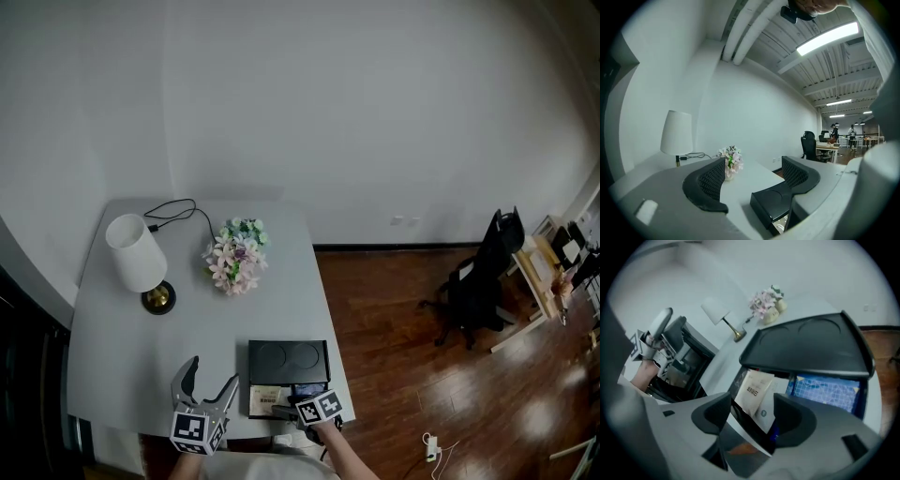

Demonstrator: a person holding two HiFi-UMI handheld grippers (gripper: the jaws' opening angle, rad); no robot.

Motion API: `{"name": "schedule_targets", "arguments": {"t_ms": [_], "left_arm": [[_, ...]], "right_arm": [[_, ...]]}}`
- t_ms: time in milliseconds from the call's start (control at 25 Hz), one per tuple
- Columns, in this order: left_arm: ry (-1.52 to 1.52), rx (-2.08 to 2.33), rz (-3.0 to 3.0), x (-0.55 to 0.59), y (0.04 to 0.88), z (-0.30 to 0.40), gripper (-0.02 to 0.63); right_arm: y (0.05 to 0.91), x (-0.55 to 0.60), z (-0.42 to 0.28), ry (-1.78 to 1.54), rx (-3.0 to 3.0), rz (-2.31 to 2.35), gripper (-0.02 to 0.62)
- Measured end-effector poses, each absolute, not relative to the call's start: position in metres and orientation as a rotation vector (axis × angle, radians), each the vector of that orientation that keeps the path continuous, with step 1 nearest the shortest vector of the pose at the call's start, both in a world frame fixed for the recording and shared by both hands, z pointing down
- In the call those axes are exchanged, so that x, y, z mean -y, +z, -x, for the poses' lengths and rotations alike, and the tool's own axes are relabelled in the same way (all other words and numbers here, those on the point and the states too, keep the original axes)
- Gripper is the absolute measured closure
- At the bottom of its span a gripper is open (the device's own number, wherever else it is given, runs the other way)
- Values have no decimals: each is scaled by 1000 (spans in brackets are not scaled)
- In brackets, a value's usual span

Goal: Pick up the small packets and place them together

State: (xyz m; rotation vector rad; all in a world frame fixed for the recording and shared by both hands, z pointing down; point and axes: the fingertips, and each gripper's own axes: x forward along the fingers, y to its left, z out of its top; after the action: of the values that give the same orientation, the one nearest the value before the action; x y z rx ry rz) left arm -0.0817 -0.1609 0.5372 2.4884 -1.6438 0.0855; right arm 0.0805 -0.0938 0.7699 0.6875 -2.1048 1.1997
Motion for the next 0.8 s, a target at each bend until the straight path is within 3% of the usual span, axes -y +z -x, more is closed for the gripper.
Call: {"name": "schedule_targets", "arguments": {"t_ms": [240,360,520,720,800], "left_arm": [[95,1659,-2466,159,541,90,227],[95,1660,-2462,158,542,93,227],[94,1648,-2454,160,546,92,227],[86,1623,-2465,160,547,85,227],[83,1619,-2467,160,546,85,227]], "right_arm": [[798,106,-76,1251,1929,-724,364],[804,108,-82,1204,1857,-744,433],[805,109,-81,1118,1829,-763,450],[798,107,-78,1021,1864,-788,566],[786,106,-82,1033,1898,-804,568]]}}
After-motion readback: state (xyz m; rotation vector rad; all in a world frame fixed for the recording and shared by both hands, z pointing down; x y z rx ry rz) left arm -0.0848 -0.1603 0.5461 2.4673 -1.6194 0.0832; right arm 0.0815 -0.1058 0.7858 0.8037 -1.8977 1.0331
